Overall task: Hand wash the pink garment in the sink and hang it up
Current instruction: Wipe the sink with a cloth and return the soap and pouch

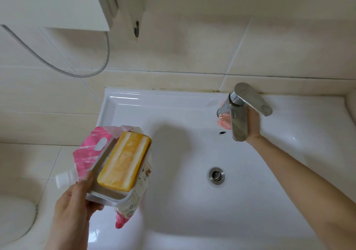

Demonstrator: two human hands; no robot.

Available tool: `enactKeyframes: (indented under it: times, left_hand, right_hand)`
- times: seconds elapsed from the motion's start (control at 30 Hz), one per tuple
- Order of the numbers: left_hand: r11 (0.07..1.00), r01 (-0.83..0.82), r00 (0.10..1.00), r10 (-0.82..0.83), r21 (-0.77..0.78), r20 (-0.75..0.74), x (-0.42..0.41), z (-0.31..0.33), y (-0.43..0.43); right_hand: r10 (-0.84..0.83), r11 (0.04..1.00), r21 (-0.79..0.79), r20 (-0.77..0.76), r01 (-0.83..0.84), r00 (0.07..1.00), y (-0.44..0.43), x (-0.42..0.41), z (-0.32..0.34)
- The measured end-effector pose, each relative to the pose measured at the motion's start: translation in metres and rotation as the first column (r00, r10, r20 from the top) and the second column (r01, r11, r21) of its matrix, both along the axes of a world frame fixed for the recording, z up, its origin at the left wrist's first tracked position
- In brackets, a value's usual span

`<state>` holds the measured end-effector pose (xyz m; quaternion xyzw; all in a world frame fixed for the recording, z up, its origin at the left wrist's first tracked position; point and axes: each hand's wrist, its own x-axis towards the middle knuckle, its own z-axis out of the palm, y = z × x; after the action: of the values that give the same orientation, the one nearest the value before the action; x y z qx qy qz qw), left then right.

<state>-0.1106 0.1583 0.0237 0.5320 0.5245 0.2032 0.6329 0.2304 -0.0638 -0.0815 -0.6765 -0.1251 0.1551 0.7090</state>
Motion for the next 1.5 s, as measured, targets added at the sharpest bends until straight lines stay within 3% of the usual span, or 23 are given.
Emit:
enactKeyframes:
  times: [0.03,0.07,0.1,0.17,0.2,0.27,0.33,0.37,0.4,0.47,0.53,0.57,0.63,0.77,0.9,1.03,1.1,1.17,1.2,1.27,1.33,1.43,1.5]
  left_hand:
    - [1.0,0.004,1.0,-0.004,-0.004,0.0,0.001,-0.001,-0.001]
    - [1.0,0.005,1.0,-0.005,-0.007,-0.002,0.002,-0.002,-0.003]
    - [1.0,0.004,1.0,-0.004,-0.008,-0.002,0.003,-0.003,-0.003]
    - [1.0,0.001,1.0,-0.001,-0.004,-0.006,0.003,-0.005,-0.005]
    - [1.0,-0.003,1.0,0.003,0.0,-0.009,0.003,-0.006,-0.006]
    - [1.0,-0.01,1.0,0.011,0.012,-0.012,0.004,-0.008,-0.009]
    - [1.0,-0.015,1.0,0.015,0.023,-0.025,0.005,-0.009,-0.012]
    - [1.0,-0.015,0.999,0.016,0.027,-0.031,0.005,-0.009,-0.013]
    - [0.999,-0.018,0.999,0.019,0.03,-0.032,0.005,-0.008,-0.015]
    - [0.999,-0.019,0.999,0.02,0.036,-0.034,0.004,-0.007,-0.017]
    - [0.999,-0.012,0.999,0.013,0.044,-0.029,0.003,-0.005,-0.018]
    - [0.999,-0.012,1.0,0.013,0.047,-0.023,0.002,-0.004,-0.019]
    - [0.999,-0.013,1.0,0.014,0.043,-0.012,0.001,-0.003,-0.019]
    - [0.999,-0.024,1.0,0.024,0.04,-0.008,-0.002,-0.002,-0.019]
    - [0.999,-0.008,1.0,0.008,0.043,-0.002,-0.004,0.002,-0.021]
    - [0.999,0.019,1.0,-0.02,0.044,0.014,-0.005,0.009,-0.022]
    - [0.999,0.035,0.999,-0.035,0.035,0.015,-0.006,0.013,-0.022]
    - [0.999,0.042,0.999,-0.042,0.027,0.021,-0.007,0.018,-0.024]
    - [0.999,0.044,0.999,-0.045,0.026,0.025,-0.007,0.021,-0.025]
    - [0.999,0.045,0.998,-0.046,0.025,0.032,-0.007,0.025,-0.027]
    - [0.998,0.048,0.998,-0.049,0.029,0.044,-0.009,0.029,-0.029]
    - [0.997,0.064,0.996,-0.066,0.045,0.06,-0.011,0.033,-0.032]
    - [0.996,0.073,0.995,-0.077,0.049,0.07,-0.012,0.034,-0.034]
  right_hand:
    - [-0.06,0.998,0.016,-0.061,0.061,0.996,-0.003,0.001,0.014]
    - [-0.145,0.966,-0.206,0.066,0.156,0.987,-0.004,0.007,0.022]
    - [-0.086,0.917,-0.362,0.224,0.165,0.971,-0.004,0.008,0.019]
    - [-0.089,0.964,-0.259,-0.08,0.065,0.993,-0.004,0.016,0.023]
    - [-0.156,0.94,-0.31,-0.016,0.144,0.988,-0.003,0.017,0.022]
    - [-0.095,0.933,-0.348,-0.003,0.088,0.996,-0.002,0.021,0.026]
    - [0.088,0.967,-0.229,-0.1,-0.109,0.991,0.001,0.027,0.014]
    - [0.145,0.949,-0.279,-0.019,-0.144,0.989,0.004,0.025,0.01]
    - [0.169,0.938,-0.299,-0.044,-0.174,0.985,0.009,0.022,0.004]
    - [0.147,0.932,-0.302,-0.184,-0.198,0.972,0.017,0.015,-0.013]
    - [0.088,0.966,-0.207,-0.3,-0.155,0.95,0.015,0.016,-0.028]
    - [0.134,0.96,-0.198,-0.296,-0.198,0.946,0.014,0.013,-0.026]
    - [0.086,0.968,-0.219,-0.167,-0.121,0.982,0.012,0.016,-0.014]
    - [0.098,0.994,-0.011,-0.271,-0.105,0.958,0.014,0.012,0.008]
    - [-0.104,0.987,-0.123,-0.023,0.101,0.994,-0.028,0.017,0.035]
    - [-0.128,0.982,0.148,0.037,0.122,0.991,-0.046,0.027,0.085]
    - [-0.019,0.999,0.03,0.173,0.013,0.985,-0.034,0.031,0.114]
    - [0.293,0.933,-0.287,0.255,-0.217,0.921,-0.013,0.029,0.124]
    - [0.454,0.813,-0.518,0.278,-0.266,0.847,-0.003,0.025,0.121]
    - [0.605,0.567,-0.822,0.375,-0.05,0.703,0.004,0.021,0.107]
    - [0.619,0.572,-0.818,0.48,0.062,0.622,-0.006,0.013,0.103]
    - [0.647,0.635,-0.772,0.559,0.04,0.519,-0.033,-0.002,0.099]
    - [0.602,0.661,-0.748,0.575,0.058,0.554,-0.048,-0.022,0.096]
